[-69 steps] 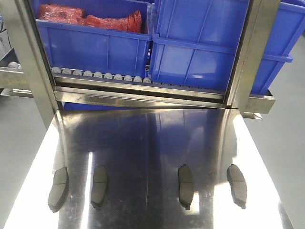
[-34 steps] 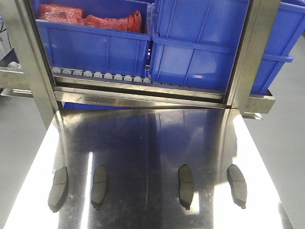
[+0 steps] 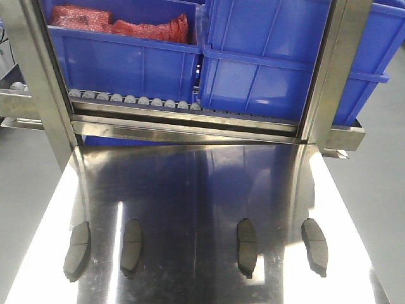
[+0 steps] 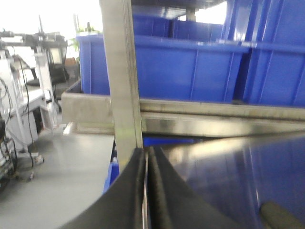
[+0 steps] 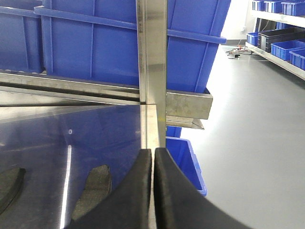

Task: Move and align brake pads A on conveyor

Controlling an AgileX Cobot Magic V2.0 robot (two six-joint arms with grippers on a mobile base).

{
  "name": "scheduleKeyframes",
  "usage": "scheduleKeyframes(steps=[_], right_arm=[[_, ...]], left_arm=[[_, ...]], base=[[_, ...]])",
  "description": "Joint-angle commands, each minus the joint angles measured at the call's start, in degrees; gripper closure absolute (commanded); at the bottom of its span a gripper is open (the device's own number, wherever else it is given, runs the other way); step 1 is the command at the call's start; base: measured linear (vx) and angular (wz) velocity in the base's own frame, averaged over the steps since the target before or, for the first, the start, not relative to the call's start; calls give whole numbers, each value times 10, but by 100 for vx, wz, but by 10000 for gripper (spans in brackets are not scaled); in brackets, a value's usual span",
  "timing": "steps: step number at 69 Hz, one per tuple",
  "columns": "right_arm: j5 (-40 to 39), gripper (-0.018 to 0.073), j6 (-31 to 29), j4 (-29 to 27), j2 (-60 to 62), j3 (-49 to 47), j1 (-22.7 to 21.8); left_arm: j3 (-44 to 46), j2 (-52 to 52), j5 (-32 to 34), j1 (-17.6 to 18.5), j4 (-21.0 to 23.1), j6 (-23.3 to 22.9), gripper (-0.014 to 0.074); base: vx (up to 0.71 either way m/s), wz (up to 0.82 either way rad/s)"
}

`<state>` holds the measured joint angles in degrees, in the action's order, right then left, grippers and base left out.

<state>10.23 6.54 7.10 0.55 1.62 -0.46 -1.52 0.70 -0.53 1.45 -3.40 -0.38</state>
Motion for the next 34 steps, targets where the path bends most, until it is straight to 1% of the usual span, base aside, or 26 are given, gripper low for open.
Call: scheduleKeyframes(steps=[1, 18, 23, 26, 29, 34], right_arm=[[-43, 566, -5, 3, 7, 6, -1], [-43, 566, -5, 3, 7, 6, -1], [-43, 566, -5, 3, 7, 6, -1], [-43, 566, -5, 3, 7, 6, -1], [-43, 566, -5, 3, 7, 6, -1], [-43, 566, -5, 3, 7, 6, -1]], left_arm=[[-10, 8, 88, 2, 1, -5, 603], [-9, 8, 226, 2, 2, -6, 603], [-1, 8, 259, 2, 12, -7, 603], [6, 8, 282, 2, 29, -7, 603], [16, 8, 305, 2, 56, -7, 603], [41, 8, 310, 2, 103, -7, 603]], base=[[0, 0], [0, 0], [0, 0], [0, 0], [0, 0], [0, 0]])
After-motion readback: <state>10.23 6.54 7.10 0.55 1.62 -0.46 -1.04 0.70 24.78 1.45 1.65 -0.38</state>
